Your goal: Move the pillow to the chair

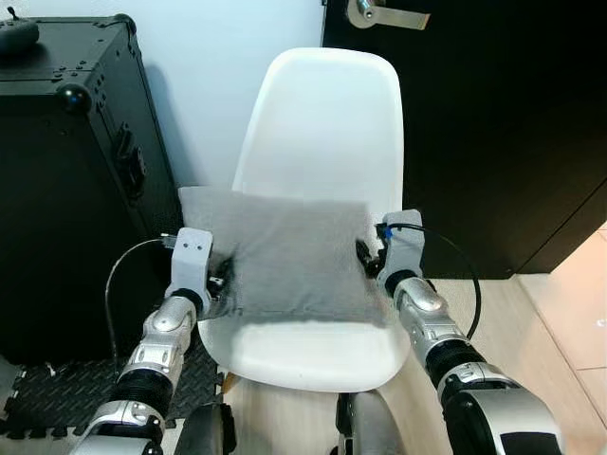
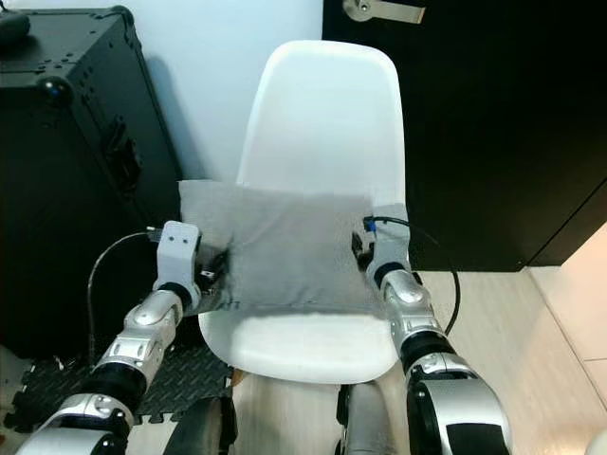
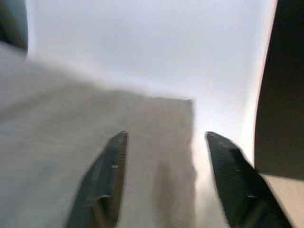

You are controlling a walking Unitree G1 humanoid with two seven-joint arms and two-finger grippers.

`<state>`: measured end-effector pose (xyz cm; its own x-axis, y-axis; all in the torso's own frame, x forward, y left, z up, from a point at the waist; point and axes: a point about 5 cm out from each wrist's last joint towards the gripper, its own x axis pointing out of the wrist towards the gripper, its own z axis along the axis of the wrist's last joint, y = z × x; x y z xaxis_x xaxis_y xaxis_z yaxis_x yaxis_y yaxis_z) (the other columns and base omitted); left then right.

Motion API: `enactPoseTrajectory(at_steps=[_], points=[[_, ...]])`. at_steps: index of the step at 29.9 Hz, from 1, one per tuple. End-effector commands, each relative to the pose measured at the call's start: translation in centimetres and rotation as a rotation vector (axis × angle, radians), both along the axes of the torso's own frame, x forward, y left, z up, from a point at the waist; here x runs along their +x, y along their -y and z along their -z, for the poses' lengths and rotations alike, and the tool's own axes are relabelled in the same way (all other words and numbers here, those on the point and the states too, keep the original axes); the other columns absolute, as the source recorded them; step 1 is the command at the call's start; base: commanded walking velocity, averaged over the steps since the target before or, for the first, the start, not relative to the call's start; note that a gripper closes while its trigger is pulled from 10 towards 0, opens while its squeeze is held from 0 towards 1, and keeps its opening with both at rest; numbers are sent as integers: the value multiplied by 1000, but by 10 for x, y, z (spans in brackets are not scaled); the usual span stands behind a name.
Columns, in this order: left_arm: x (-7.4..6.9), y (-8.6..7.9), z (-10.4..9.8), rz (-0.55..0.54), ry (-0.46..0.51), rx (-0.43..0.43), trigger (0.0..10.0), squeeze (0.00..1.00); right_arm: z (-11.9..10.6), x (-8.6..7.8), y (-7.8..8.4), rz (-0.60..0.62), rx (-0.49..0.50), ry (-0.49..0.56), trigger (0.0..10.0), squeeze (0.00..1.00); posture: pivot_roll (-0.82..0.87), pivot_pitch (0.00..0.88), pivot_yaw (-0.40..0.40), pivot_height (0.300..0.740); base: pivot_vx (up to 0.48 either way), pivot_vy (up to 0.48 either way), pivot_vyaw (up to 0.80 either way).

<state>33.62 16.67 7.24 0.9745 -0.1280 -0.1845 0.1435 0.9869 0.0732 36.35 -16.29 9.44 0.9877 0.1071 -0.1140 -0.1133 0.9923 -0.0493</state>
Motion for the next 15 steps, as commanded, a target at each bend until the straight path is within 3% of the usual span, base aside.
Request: enactPoseTrajectory(at_steps=[1,3,4,5,8,11,12,13,15], points=[[-1,-3,1,-31,-5,-21,10000,1000,-1,0,8,51,-50,2,10000,1000,-12,81,-104,599,0,0,0],[-2,-5,4,-51,-22,-31,10000,1000,1,0,11,76,-74,-10,10000,1000,-12,81,-104,599,0,0,0],[-6,-7,11,-66,-49,-31,10000,620,5,-2,12,87,-105,-35,10000,0,-11,74,-104,599,0,0,0],[-12,-9,20,-82,-78,-29,10000,0,7,-3,12,90,-119,-40,10000,0,-12,67,-102,599,0,0,0],[-23,-13,31,-99,-102,-25,10000,0,9,-6,14,99,-111,-26,10000,0,-14,58,-103,599,0,0,0],[-30,-22,33,-129,-88,3,10000,0,10,-8,17,117,-18,-13,10000,0,-13,50,-102,599,0,0,0],[-31,-23,30,-160,-78,-64,10000,0,10,-8,15,111,82,-13,10000,0,-14,43,-102,599,0,0,0],[-31,-23,30,-160,-78,-64,10000,0,10,-8,15,111,82,-13,10000,0,-14,43,-102,599,0,0,0],[-29,-20,23,-196,-59,-198,10000,0,11,-8,11,104,227,-21,10000,0,-1,32,-101,599,0,0,0]])
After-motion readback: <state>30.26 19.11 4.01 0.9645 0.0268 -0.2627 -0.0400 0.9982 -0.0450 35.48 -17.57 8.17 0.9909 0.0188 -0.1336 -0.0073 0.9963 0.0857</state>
